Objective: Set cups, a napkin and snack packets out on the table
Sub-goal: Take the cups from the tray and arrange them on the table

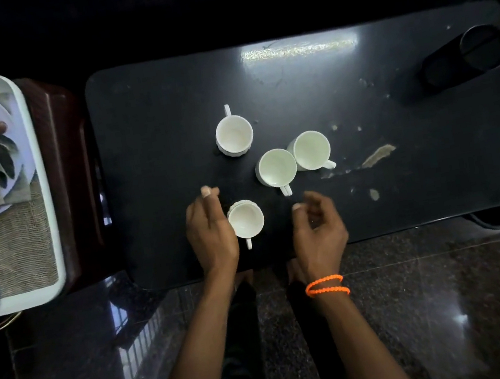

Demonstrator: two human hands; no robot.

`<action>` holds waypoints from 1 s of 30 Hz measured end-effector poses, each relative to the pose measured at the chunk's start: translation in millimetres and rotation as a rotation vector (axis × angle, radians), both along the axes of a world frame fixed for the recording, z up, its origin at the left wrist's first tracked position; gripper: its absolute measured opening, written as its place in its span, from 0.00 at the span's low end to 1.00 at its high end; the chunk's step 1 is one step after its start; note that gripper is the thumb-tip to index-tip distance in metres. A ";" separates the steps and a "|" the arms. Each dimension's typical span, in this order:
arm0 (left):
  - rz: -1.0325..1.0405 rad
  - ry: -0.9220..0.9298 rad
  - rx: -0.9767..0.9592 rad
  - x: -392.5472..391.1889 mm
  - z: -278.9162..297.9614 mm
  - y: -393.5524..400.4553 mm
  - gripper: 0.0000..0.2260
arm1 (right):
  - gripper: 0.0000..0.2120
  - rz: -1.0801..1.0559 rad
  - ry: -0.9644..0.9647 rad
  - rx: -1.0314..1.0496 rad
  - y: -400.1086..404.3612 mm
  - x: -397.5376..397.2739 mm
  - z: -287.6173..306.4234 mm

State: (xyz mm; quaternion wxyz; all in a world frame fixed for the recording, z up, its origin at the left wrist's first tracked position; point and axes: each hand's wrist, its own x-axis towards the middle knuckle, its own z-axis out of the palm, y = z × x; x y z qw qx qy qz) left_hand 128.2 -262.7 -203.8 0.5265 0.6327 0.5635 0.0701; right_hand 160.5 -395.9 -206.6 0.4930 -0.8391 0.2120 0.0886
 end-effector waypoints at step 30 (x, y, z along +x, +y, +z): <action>-0.380 -0.022 -0.286 46.2 15.5 -82.2 0.29 | 0.23 0.191 -0.036 0.098 -64.7 -5.2 5.6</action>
